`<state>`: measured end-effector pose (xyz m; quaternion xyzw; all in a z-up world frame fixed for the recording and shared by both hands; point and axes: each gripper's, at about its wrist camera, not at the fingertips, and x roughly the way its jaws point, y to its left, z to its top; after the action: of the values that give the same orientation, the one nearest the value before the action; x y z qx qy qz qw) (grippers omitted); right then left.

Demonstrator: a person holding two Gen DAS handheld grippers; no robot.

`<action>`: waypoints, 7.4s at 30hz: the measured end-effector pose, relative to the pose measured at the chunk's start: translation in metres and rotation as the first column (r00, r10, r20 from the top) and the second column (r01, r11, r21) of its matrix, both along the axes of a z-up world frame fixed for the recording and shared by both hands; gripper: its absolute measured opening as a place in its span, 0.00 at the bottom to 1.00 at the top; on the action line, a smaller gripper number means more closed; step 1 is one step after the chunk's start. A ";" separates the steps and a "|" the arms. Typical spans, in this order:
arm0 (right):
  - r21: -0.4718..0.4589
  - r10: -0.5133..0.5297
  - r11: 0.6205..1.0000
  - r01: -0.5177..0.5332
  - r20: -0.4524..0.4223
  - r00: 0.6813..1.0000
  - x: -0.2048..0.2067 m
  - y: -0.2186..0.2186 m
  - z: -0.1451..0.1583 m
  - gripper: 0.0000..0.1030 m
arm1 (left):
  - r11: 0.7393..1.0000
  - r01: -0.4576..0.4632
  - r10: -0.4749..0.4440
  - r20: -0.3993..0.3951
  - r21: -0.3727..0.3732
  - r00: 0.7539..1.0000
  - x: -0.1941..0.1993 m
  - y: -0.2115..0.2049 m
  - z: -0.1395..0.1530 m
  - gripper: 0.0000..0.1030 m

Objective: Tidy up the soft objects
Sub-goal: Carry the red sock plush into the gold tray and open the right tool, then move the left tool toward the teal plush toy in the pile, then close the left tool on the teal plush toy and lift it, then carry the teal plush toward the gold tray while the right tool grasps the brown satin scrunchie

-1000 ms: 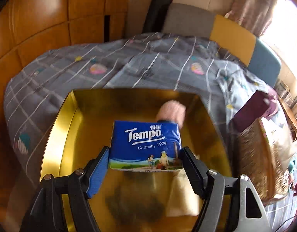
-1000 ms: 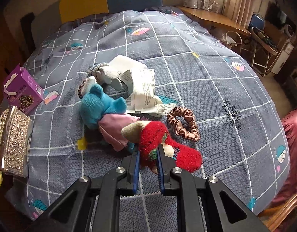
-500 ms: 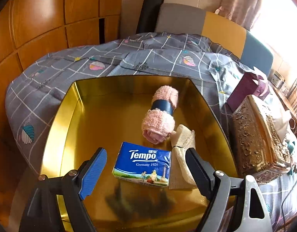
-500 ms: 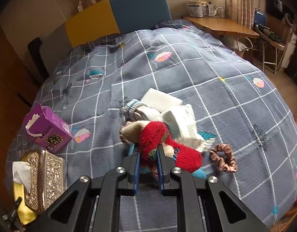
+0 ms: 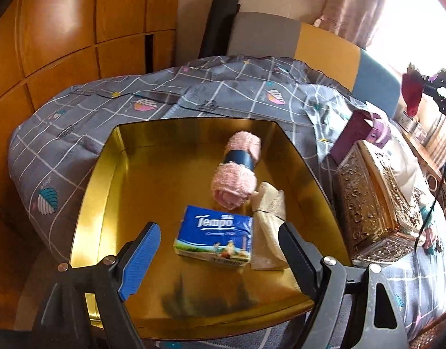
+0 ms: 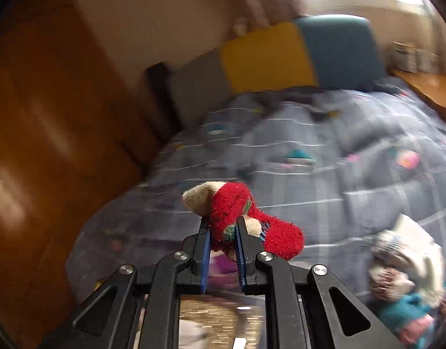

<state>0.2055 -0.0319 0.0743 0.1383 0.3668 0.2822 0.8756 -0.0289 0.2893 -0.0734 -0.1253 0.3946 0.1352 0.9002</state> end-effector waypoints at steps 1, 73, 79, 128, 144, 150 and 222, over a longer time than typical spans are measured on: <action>-0.013 0.067 0.998 -0.067 0.011 0.998 -0.010 0.019 0.001 0.15 | 1.000 -0.014 0.014 0.004 -0.004 1.000 -0.001 0.004 0.000 0.82; -0.205 -0.634 0.763 0.613 -0.053 0.772 -0.122 -0.251 -0.110 0.77 | 0.896 0.426 -0.438 0.105 0.122 0.893 0.019 -0.161 0.068 0.82; -0.164 -0.756 0.654 0.738 -0.130 0.641 -0.113 -0.318 -0.127 0.77 | 0.852 0.514 -0.523 0.116 0.101 0.844 0.022 -0.190 0.078 0.81; 0.051 -0.750 0.564 0.824 -0.388 0.537 -0.123 -0.369 -0.170 0.72 | 0.620 0.655 -0.733 -0.021 -0.432 0.680 0.210 -0.436 -0.041 0.45; 0.013 -0.722 0.615 0.788 -0.393 0.570 -0.117 -0.360 -0.174 0.71 | 0.720 0.603 -0.680 -0.176 -0.342 0.712 0.179 -0.388 -0.040 0.71; 0.049 -0.761 0.526 0.849 -0.418 0.496 -0.131 -0.378 -0.177 0.71 | 0.756 0.590 -0.649 -0.217 -0.282 0.729 0.187 -0.412 -0.059 0.80; -0.239 -0.569 0.820 0.520 -0.242 0.786 -0.051 -0.237 -0.137 0.14 | 0.996 -0.016 0.014 -0.017 -0.085 1.000 0.024 0.002 -0.010 0.79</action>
<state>0.1547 -0.2691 -0.0629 0.2094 0.4621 -0.0381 0.8609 -0.0052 0.2914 -0.0833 -0.1655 0.4066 0.1260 0.8896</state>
